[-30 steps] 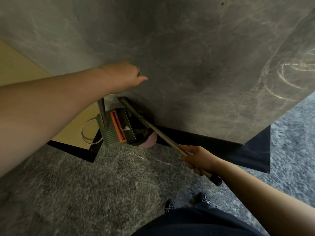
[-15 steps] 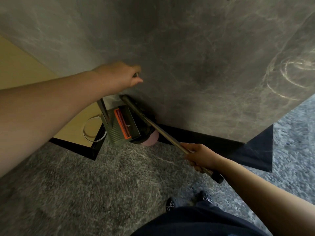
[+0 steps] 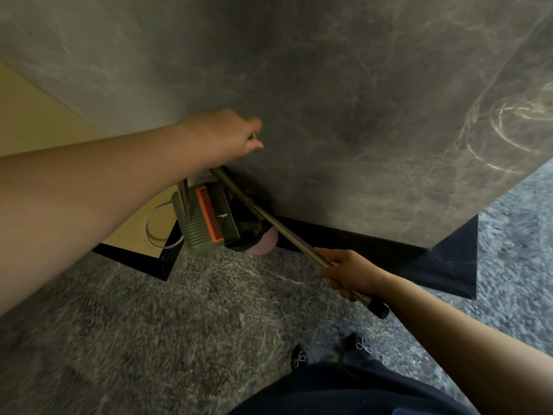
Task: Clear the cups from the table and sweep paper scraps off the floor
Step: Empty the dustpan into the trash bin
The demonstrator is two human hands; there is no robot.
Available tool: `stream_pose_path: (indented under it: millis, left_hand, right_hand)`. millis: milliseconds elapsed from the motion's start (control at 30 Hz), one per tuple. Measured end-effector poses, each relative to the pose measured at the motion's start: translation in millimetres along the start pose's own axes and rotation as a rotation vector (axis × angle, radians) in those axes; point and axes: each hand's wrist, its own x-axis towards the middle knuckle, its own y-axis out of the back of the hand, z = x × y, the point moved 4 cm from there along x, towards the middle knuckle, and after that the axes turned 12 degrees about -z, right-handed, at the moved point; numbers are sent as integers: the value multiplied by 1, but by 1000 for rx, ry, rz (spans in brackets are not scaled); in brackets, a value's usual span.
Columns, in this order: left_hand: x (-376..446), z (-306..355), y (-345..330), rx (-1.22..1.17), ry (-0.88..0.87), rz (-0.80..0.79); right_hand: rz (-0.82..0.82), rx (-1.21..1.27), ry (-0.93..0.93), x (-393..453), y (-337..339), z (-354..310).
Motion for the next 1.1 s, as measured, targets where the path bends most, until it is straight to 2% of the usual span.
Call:
stream_pose_path:
  millis: [200, 367, 600, 1000, 1100]
  left_hand:
    - [-14, -17, -4, 8, 76, -1]
    - [-9, -18, -1, -7, 75, 51]
    - [-14, -23, -11, 10, 78, 43]
    - [-77, -60, -32, -168, 203, 124]
    - [-105, -71, -40, -233, 230, 208]
  right_hand:
    - [-1, 0, 6, -2, 0, -1]
    - [7, 9, 5, 0, -1, -1]
    - [-2, -2, -1, -1, 2, -1]
    - [-34, 17, 12, -5, -19, -11]
    - [-53, 35, 36, -7, -30, -18]
